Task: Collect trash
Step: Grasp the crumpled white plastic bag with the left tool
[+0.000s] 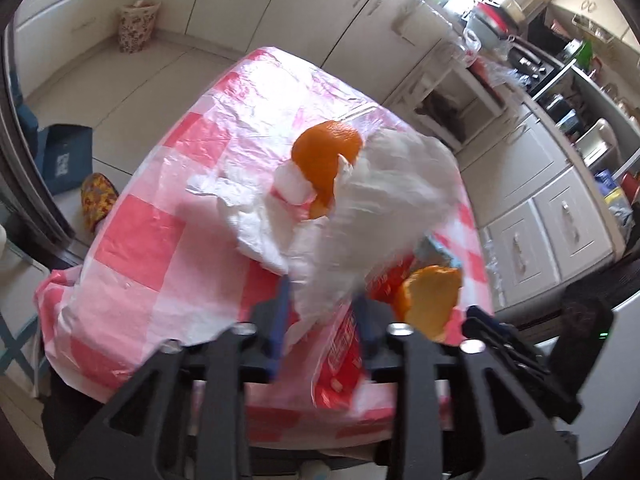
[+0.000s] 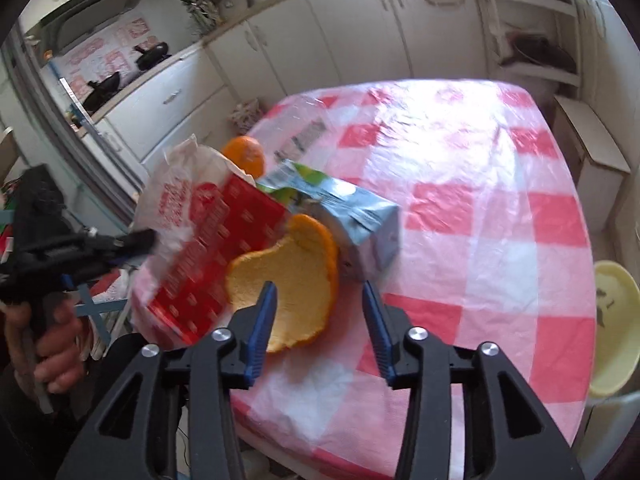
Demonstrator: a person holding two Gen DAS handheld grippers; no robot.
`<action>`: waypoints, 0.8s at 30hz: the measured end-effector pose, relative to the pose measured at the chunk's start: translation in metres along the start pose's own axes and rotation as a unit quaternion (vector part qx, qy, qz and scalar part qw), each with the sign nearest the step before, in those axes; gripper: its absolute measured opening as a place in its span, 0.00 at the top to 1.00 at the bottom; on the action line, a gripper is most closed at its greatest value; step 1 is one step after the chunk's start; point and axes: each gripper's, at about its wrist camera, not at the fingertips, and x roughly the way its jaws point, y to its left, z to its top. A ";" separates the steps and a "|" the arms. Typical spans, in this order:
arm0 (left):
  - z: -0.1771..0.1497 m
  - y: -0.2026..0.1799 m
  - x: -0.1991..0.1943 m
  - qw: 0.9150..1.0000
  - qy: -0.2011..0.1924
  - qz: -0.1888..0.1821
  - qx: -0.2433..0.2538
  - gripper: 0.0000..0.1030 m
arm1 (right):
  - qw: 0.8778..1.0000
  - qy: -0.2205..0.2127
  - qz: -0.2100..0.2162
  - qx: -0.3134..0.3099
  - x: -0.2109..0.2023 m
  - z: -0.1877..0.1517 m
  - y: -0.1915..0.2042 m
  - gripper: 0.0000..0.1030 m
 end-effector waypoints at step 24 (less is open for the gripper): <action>0.016 0.037 -0.047 0.996 -0.046 -0.054 -0.052 0.92 | 0.966 0.093 0.045 -0.236 0.075 -0.041 0.114 0.39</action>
